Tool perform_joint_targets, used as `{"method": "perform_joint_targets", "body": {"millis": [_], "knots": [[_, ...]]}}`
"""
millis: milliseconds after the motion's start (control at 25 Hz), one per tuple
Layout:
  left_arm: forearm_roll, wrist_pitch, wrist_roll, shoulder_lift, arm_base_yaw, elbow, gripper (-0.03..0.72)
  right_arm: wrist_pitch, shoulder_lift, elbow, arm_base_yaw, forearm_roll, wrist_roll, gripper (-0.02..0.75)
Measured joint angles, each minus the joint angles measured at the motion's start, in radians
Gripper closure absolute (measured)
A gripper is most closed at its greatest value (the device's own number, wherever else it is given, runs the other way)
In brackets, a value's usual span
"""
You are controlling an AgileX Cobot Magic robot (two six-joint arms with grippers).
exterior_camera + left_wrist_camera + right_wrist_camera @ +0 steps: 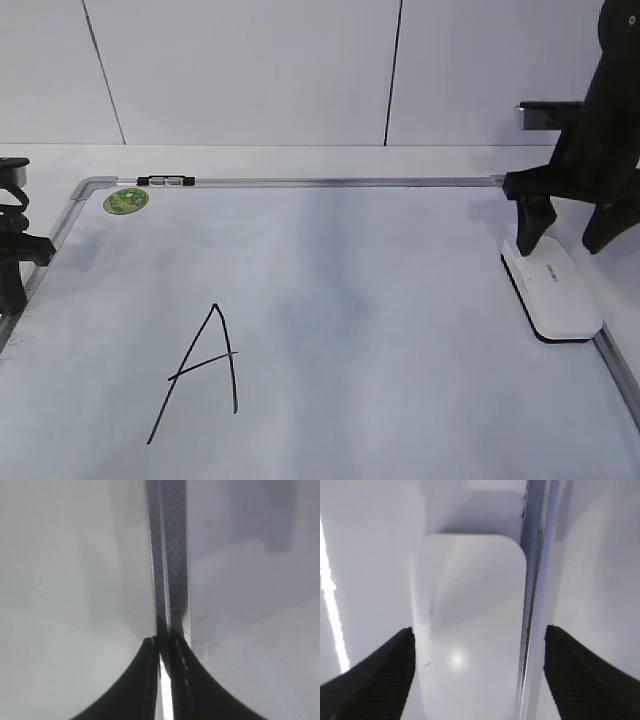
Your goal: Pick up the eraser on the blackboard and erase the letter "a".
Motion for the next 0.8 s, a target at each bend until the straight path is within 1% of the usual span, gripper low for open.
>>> {"method": "perform_joint_targets", "body": {"millis": [160, 360, 480, 640, 720, 800], "knots": [[0.000, 0.000, 0.000, 0.000, 0.000, 0.000, 0.652, 0.010, 0.000, -0.069, 0.000, 0.012, 0.002, 0.141], [0.000, 0.002, 0.002, 0.000, 0.000, -0.001, 0.639, 0.016, 0.000, -0.085, 0.000, 0.024, 0.003, 0.155], [0.000, 0.010, 0.008, 0.000, 0.000, -0.001, 0.582, 0.018, 0.000, -0.085, 0.000, 0.026, 0.003, 0.156], [0.003, 0.026, 0.010, 0.000, 0.000, -0.001, 0.465, 0.019, 0.000, -0.085, 0.000, 0.026, 0.003, 0.157], [0.006, 0.033, 0.010, 0.000, 0.000, -0.004, 0.437, 0.019, 0.000, -0.085, 0.000, 0.026, 0.003, 0.157], [0.006, 0.046, 0.011, 0.000, 0.000, -0.011, 0.428, 0.021, 0.000, -0.085, 0.000, 0.026, 0.004, 0.157]]}}
